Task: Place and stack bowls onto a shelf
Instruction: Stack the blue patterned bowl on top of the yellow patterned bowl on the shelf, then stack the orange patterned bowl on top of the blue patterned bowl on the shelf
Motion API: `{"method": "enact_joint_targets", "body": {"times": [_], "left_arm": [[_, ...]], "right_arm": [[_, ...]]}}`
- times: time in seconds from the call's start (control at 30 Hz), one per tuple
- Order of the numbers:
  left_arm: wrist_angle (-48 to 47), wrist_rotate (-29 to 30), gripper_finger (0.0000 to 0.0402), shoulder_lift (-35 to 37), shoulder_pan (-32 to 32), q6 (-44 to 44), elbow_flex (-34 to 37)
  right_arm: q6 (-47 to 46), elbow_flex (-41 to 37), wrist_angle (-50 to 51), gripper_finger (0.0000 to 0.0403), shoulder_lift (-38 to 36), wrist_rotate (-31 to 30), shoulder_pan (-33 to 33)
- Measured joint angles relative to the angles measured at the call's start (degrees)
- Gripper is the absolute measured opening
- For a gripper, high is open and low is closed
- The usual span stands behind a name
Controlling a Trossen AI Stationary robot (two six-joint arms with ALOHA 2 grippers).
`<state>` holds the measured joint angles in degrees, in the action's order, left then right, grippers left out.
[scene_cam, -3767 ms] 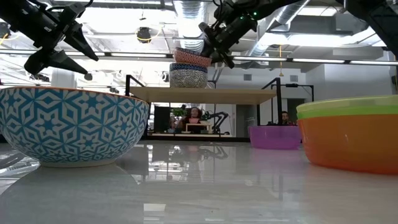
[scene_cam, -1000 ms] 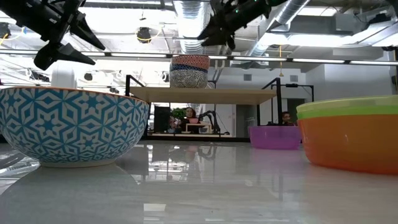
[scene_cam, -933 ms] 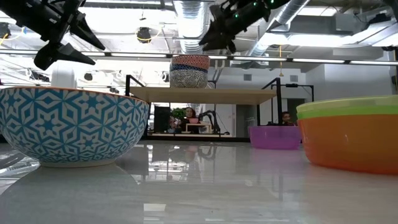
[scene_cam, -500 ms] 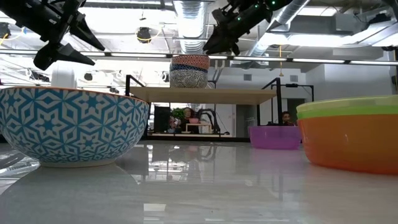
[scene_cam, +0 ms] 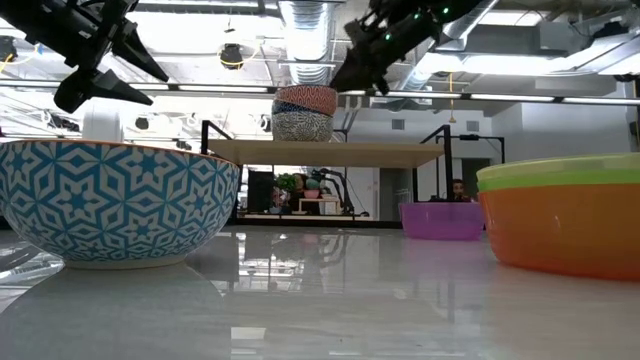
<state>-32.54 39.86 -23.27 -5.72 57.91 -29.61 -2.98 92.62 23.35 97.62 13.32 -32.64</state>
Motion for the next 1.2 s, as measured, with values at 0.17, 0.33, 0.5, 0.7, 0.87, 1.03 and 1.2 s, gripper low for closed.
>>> {"method": "enact_joint_targets", "body": {"times": [0.17,0.33,0.5,0.7,0.87,1.03,1.2], "left_arm": [[3.1,0.0,0.0208,0.0,0.0,1.7,0.0],[13.8,0.1,0.0208,0.0,0.0,-4.5,0.0],[23.3,0.2,0.0208,0.0,0.0,-12.0,0.0],[25.7,1.0,0.0208,0.0,0.0,-14.7,0.0],[27.3,-3.8,0.0208,-0.8,0.0,-13.8,0.0],[34.2,-17.5,0.0208,-5.4,0.0,-13.7,0.0],[42.7,-29.2,0.0205,-14.2,0.0,-12.1,0.0]], "right_arm": [[-0.4,0.0,1.3,0.0134,-3.9,0.0,0.6],[-1.5,0.1,6.3,0.0134,-8.4,0.1,1.5],[-1.7,0.1,22.8,0.0134,-12.0,0.1,4.9],[-4.2,-6.2,36.0,0.0134,-12.6,-2.5,13.8],[-8.5,-13.3,36.1,0.0134,-12.5,-3.2,21.3],[-12.6,-17.2,35.6,0.0134,-12.5,-7.6,28.4],[-17.7,-17.9,36.3,0.0134,-14.9,-12.3,33.6]]}}
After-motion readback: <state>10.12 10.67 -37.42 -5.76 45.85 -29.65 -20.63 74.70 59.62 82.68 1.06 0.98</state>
